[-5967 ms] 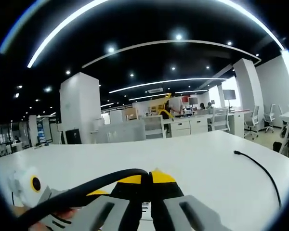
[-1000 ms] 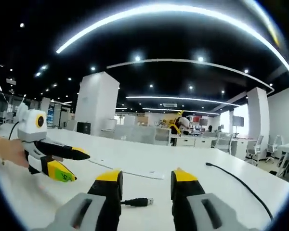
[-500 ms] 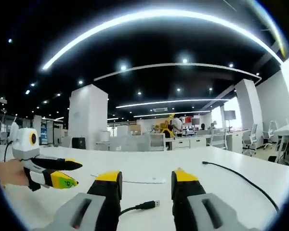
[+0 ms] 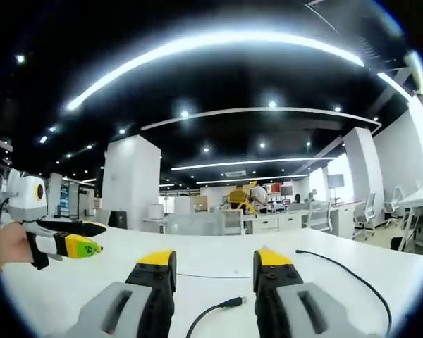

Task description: Locate the USB plug end of the data cable currently connected to the USB port on the desk. Grip the plug, withdraw it from the port, and place it onto the desktop.

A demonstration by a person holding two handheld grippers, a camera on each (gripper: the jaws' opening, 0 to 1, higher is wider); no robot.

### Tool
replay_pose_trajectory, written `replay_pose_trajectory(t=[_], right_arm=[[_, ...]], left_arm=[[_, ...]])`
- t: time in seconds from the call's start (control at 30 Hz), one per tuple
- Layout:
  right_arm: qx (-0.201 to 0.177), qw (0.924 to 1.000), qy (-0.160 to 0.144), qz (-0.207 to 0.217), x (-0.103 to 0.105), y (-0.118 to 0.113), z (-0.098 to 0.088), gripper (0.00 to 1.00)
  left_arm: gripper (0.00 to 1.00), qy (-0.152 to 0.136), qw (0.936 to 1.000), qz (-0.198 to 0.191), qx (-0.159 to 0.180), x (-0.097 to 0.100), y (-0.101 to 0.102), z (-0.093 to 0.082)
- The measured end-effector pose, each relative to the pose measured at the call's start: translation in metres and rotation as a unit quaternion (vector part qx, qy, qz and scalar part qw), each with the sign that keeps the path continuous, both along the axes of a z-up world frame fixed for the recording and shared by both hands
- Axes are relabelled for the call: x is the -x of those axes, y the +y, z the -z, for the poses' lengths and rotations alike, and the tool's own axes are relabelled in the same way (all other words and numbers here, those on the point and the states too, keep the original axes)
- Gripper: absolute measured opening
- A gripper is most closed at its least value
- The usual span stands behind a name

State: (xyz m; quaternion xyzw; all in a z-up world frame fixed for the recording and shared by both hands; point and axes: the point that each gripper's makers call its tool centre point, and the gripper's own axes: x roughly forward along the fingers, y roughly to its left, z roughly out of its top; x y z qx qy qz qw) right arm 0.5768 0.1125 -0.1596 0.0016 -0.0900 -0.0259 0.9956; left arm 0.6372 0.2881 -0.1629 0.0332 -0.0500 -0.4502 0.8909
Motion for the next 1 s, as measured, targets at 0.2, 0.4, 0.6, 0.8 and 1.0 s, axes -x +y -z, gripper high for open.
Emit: replay_pose_trajectory(t=[0.2, 0.4, 0.6, 0.8, 1.0], right_arm=[[0.029, 0.9994, -0.016, 0.006, 0.022, 0.02, -0.017, 0.44], [0.011, 0.9997, -0.024, 0.0, 0.037, 0.034, -0.021, 0.44], [0.002, 0.9994, -0.032, 0.012, 0.056, 0.036, -0.017, 0.45], [0.005, 0.9992, -0.032, 0.024, 0.074, 0.039, -0.007, 0.46], [0.015, 0.9991, -0.019, 0.034, 0.088, 0.043, 0.006, 0.48]], left_arm=[[0.6, 0.011, 0.999, -0.024, 0.036, 0.012, 0.038, -0.013], [0.6, 0.004, 0.9975, -0.051, 0.049, 0.023, 0.07, -0.018], [0.59, -0.004, 0.9956, -0.071, 0.061, 0.034, 0.094, -0.023], [0.59, -0.031, 0.9948, -0.087, 0.043, 0.056, 0.11, -0.021], [0.6, -0.029, 0.9941, -0.092, 0.05, 0.076, 0.125, -0.011]])
